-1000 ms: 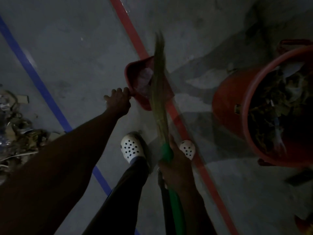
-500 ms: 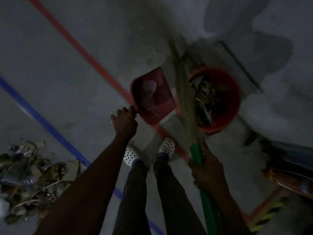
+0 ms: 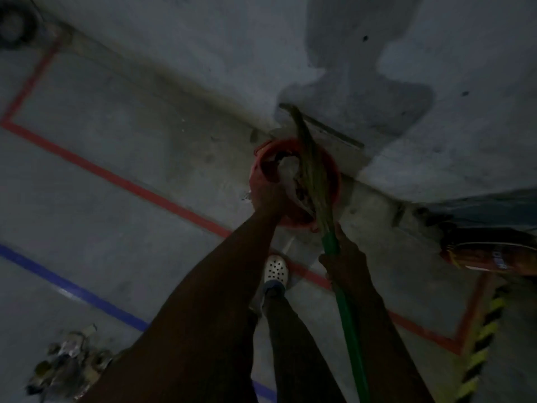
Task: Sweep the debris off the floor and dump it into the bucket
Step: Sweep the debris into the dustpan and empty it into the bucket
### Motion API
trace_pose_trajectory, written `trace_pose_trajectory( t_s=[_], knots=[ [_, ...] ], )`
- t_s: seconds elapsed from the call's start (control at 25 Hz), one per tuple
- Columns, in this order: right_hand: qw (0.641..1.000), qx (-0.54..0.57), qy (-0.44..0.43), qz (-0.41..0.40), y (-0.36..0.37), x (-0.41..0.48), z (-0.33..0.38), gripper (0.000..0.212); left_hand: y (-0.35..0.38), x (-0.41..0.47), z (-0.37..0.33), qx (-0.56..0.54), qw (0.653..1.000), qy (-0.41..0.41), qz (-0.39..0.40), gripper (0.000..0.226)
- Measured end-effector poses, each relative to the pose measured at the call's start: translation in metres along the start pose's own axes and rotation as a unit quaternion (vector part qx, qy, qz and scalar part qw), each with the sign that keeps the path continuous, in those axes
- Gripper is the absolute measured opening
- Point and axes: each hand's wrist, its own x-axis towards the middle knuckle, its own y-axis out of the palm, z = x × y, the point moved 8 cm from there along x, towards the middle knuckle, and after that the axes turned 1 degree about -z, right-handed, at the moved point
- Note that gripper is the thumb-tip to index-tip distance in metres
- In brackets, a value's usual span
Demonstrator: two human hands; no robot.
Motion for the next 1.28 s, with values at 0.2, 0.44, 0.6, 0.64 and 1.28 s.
trace_pose_trajectory(
  t_s=[0.2, 0.44, 0.6, 0.64, 1.28],
  knots=[
    [0.998, -0.057, -0.015, 0.035, -0.019, -0.009, -0.006, 0.092, -0.015, -0.037, -0.016, 0.225, 0.974, -0.026, 0.001, 0.040],
    [0.982, -0.129, -0.083, 0.109, 0.006, -0.051, 0.024, 0.086, -0.048, -0.135, 0.066, 0.280, 0.956, -0.068, -0.056, 0.034],
    [0.949, -0.195, -0.170, 0.178, 0.057, -0.087, 0.061, 0.073, -0.060, -0.234, 0.164, 0.146, 0.967, -0.184, -0.100, 0.037],
    [0.934, -0.225, -0.192, 0.201, 0.073, -0.097, 0.068, 0.070, -0.060, -0.262, 0.188, 0.106, 0.963, -0.220, -0.115, 0.037],
    [0.525, -0.614, -0.417, 0.417, 0.366, -0.420, -0.083, 0.092, 0.176, -0.693, 0.452, -0.363, 0.679, -0.539, -0.340, 0.043]
  ],
)
